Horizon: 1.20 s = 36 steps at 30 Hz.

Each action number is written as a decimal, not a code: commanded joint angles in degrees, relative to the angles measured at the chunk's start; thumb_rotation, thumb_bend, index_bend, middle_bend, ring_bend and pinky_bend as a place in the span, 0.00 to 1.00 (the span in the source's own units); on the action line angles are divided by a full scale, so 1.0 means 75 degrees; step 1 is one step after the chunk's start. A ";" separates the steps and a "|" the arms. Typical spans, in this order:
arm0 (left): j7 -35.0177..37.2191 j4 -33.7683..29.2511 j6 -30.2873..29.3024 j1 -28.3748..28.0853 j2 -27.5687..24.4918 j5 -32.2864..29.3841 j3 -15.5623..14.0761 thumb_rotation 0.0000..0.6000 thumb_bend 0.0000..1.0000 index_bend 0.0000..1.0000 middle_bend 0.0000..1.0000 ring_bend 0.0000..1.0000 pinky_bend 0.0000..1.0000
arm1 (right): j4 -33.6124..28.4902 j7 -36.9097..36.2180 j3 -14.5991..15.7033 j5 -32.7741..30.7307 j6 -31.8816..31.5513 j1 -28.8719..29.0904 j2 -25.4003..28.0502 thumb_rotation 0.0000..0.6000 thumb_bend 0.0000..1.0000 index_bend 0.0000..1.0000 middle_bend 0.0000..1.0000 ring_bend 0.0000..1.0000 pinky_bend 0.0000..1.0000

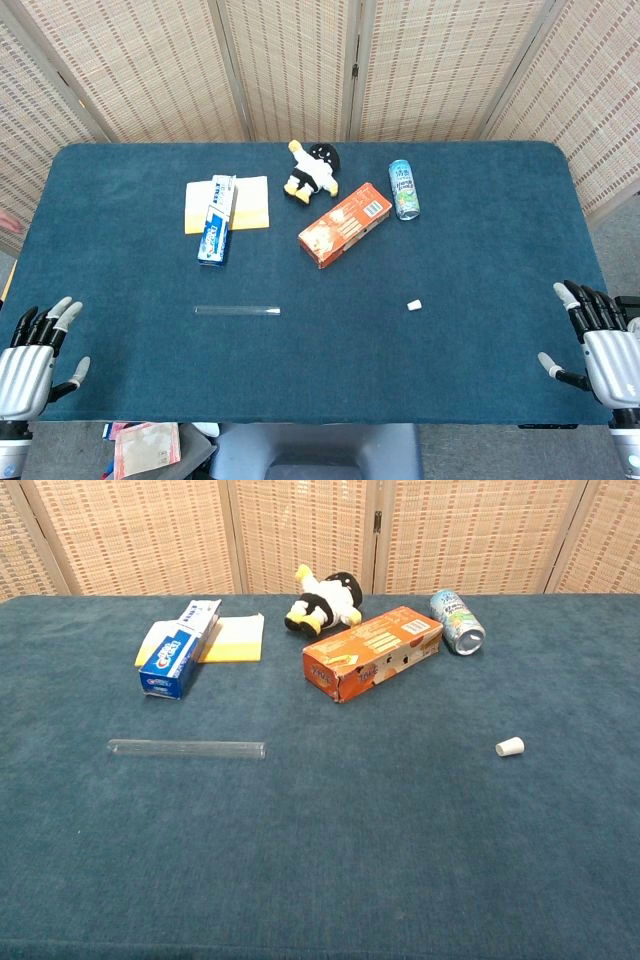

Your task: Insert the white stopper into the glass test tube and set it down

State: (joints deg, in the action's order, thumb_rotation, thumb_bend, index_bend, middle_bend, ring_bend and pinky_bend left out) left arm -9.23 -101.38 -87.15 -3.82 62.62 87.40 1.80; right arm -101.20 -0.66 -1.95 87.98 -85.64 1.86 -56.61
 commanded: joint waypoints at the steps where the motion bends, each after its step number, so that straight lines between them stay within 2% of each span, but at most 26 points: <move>1: 0.0020 0.0011 -0.0036 0.0011 0.0006 0.0020 0.0004 1.00 0.34 0.10 0.06 0.11 0.02 | 0.0006 -0.0012 0.0000 0.0035 -0.0041 -0.0011 -0.0004 1.00 0.20 0.00 0.06 0.00 0.05; 24: 0.0167 0.0030 -0.0026 -0.0124 -0.0064 0.0053 0.0171 1.00 0.34 0.10 0.06 0.11 0.03 | -0.0001 0.0120 -0.0141 0.0260 -0.0299 0.0042 0.0061 1.00 0.20 0.00 0.07 0.01 0.08; 28: 0.0307 0.0015 0.0165 -0.0401 -0.0103 0.0173 0.0330 1.00 0.34 0.11 0.13 0.20 0.13 | -0.0019 0.0151 -0.0208 0.0233 -0.0271 0.0106 0.0082 1.00 0.20 0.00 0.08 0.01 0.08; 36: 0.0204 -0.0231 0.1392 -0.1527 -0.0108 0.0336 0.0717 1.00 0.34 0.17 0.41 0.47 0.55 | -0.0061 0.0205 -0.0272 0.0232 -0.0108 0.0263 0.0137 1.00 0.20 0.00 0.09 0.01 0.08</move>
State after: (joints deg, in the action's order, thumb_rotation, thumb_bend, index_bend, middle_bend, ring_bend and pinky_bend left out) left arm -6.98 -102.42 -79.40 -12.70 61.69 89.57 6.02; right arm -101.63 0.85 -3.97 89.71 -86.46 3.83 -55.60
